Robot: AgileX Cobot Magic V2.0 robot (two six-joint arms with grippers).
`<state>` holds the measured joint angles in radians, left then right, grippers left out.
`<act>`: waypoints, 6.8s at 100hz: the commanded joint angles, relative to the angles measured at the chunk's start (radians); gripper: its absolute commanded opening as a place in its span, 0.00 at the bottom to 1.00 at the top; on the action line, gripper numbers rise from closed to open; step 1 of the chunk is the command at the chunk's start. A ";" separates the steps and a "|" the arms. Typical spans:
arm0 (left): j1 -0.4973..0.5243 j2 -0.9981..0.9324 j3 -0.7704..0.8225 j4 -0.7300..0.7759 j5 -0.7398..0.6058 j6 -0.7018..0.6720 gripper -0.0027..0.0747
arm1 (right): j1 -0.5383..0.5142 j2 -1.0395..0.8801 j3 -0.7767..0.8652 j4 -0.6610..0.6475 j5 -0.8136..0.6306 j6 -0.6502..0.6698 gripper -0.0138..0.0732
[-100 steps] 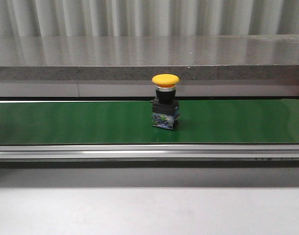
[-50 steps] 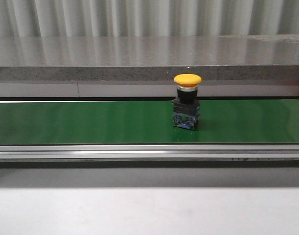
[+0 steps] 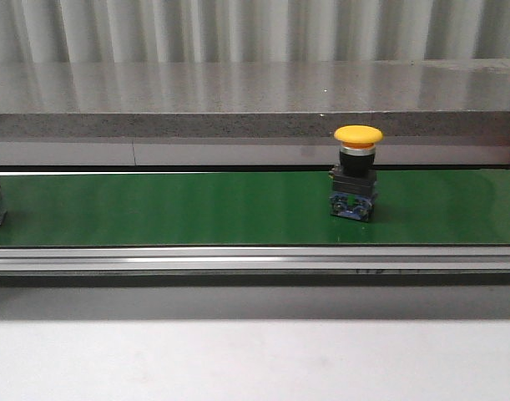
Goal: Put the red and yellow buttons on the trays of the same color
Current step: 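Set the red button on the green belt and open the left gripper, then lower the right gripper onto the yellow button on the belt and grasp, then carry the yellow button into the yellow tray and open the right gripper, then lower the right gripper onto the red button at the belt's end and grasp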
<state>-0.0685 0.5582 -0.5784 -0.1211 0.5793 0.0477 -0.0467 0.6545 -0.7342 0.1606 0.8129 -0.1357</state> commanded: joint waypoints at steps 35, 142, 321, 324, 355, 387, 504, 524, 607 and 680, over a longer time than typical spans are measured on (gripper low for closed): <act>-0.010 -0.004 -0.022 -0.008 -0.092 -0.002 0.01 | 0.003 0.002 -0.025 0.004 -0.050 -0.010 0.12; -0.010 -0.004 -0.022 -0.008 -0.092 -0.002 0.01 | 0.027 0.499 -0.137 0.205 -0.139 -0.201 0.86; -0.010 -0.004 -0.022 -0.008 -0.092 -0.002 0.01 | -0.592 0.465 -0.254 -0.097 -0.030 0.210 0.25; -0.010 -0.004 -0.022 -0.008 -0.092 -0.002 0.01 | -0.594 0.465 -0.254 -0.098 -0.036 0.210 0.25; -0.010 -0.004 -0.022 -0.008 -0.092 -0.002 0.01 | -0.599 0.538 -0.254 -0.170 -0.062 0.238 0.25; -0.010 -0.004 -0.022 -0.008 -0.092 -0.002 0.01 | -0.642 0.672 -0.254 -0.206 -0.112 0.283 0.25; -0.010 -0.004 -0.022 -0.008 -0.092 -0.002 0.01 | -0.651 0.914 -0.254 -0.211 -0.108 0.287 0.66; -0.010 -0.004 -0.022 -0.008 -0.092 -0.002 0.01 | -0.651 0.892 -0.254 -0.211 -0.080 0.287 0.78; -0.010 -0.004 -0.022 -0.008 -0.092 -0.002 0.01 | -0.177 0.543 -0.254 -0.169 0.014 0.154 0.78; -0.010 -0.004 -0.022 -0.008 -0.092 -0.002 0.01 | 0.202 0.567 -0.255 -0.024 -0.027 0.001 0.78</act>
<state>-0.0685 0.5530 -0.5715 -0.1211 0.5613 0.0477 0.1530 1.2315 -0.9593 0.0852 0.8500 -0.0833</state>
